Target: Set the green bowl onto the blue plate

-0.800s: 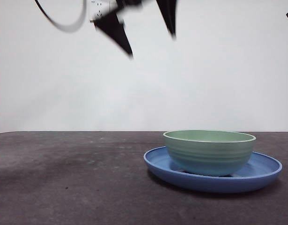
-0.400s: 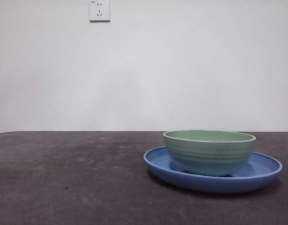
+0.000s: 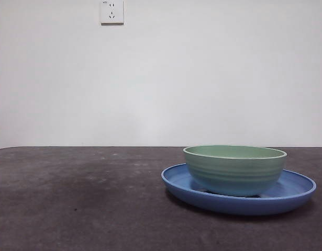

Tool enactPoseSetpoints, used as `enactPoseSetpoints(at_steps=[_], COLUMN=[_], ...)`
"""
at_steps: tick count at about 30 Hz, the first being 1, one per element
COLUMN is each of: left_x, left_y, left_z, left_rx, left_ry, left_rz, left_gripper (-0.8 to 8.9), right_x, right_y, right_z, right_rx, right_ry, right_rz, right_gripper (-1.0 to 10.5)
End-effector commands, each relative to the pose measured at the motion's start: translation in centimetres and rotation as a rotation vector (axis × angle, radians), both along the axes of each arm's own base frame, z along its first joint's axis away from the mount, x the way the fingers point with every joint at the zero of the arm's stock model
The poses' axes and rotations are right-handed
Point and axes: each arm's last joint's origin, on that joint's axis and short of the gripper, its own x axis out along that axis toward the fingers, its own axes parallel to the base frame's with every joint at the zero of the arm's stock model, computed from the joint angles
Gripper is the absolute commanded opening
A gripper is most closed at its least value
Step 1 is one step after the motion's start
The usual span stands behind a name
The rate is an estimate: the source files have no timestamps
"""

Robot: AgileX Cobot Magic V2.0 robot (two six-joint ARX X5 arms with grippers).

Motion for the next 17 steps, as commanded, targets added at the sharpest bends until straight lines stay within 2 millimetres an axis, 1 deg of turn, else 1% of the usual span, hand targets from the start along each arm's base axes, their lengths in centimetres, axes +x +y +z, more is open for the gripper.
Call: enactPoseSetpoints(at_steps=[1,4,7,11,17], left_x=[-0.6,-1.1,-1.7,-2.4,-3.1], left_y=[0.3,0.8,1.2,1.8,2.3], left_z=[-1.4,-2.9,-3.7,-3.6,-3.2], left_rx=[-0.023,-0.049,-0.064,-0.089,-0.127], left_ry=[-0.004,-0.007,-0.024,-0.053,-0.102], left_rz=[-0.002,0.016,0.017,0.017,0.015], left_gripper=[6.02,5.98,5.98,5.98,5.98], right_x=[0.3,0.7,1.4,2.7,5.4], right_y=[0.1,0.1,0.2,0.2,-0.3], right_z=[-0.1,-0.8,-1.8,-3.3,-5.3], right_rx=[0.006,-0.013,-0.043,-0.073,-0.101], right_ry=[0.049,0.13,0.226,0.371,0.473], right_rz=[-0.006,-0.014,-0.033,-0.049,-0.081], right_gripper=[6.1,6.1,6.1,6.1,5.9])
